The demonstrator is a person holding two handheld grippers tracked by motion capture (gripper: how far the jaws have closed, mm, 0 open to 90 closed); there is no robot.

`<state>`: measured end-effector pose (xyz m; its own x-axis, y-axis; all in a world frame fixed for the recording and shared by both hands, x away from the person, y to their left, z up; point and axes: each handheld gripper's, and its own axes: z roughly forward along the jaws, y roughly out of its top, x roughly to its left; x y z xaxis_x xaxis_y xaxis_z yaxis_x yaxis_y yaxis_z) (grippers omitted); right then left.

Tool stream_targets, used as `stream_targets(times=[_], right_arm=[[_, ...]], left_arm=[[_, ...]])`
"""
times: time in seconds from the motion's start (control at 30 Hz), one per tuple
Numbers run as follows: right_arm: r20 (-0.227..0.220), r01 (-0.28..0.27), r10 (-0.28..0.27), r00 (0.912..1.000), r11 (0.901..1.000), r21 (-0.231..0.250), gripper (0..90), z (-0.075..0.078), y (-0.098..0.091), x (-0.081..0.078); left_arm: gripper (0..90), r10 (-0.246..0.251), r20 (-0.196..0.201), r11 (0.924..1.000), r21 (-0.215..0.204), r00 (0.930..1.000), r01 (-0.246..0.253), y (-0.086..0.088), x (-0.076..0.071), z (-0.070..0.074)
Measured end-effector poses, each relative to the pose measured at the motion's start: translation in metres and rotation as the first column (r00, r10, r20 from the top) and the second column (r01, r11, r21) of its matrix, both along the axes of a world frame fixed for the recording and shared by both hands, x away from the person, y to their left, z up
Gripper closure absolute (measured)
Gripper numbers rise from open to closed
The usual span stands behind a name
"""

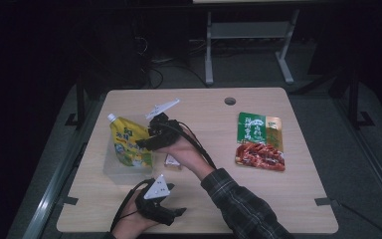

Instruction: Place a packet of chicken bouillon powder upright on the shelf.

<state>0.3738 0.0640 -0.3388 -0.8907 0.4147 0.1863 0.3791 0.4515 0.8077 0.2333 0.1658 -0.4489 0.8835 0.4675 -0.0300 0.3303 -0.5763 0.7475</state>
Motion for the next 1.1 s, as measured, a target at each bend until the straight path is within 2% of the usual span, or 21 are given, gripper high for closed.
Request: stream_targets(times=[0.23,0.37,0.5,0.83,1.03,1.1], right_arm=[[0.016,-0.001,0.001,0.9999,0.9999,0.013,34.5,0.001,-0.022,-0.005],[0.035,0.002,-0.002,0.9994,1.0,0.009,33.0,-0.002,-0.039,-0.01],[0.031,0.025,-0.025,0.9992,0.9996,0.015,32.1,-0.007,-0.057,-0.014],[0.051,0.073,-0.073,0.996,0.9973,-0.003,30.8,-0.023,-0.102,-0.024],[0.057,0.104,-0.101,0.9932,0.9937,-0.041,30.8,-0.039,-0.129,-0.033],[0.058,0.121,-0.118,0.9913,0.9913,-0.052,31.0,-0.045,-0.139,-0.036]], left_arm=[[15.7,0.001,-0.004,1.0,-0.002,1.0,-0.001,0.0,0.0,0.0],[15.7,0.002,0.0,1.0,0.006,1.0,-0.002,0.001,0.001,0.001],[15.8,0.005,-0.001,1.0,0.002,1.0,-0.005,0.0,0.001,0.001],[15.8,0.018,-0.011,0.9998,-0.002,0.9998,-0.018,0.0,0.002,0.0],[15.9,0.019,-0.008,0.9998,0.012,0.9998,-0.019,0.0,0.003,0.0],[15.9,0.026,-0.015,0.9997,0.004,0.9996,-0.026,-0.001,0.003,0.0]])
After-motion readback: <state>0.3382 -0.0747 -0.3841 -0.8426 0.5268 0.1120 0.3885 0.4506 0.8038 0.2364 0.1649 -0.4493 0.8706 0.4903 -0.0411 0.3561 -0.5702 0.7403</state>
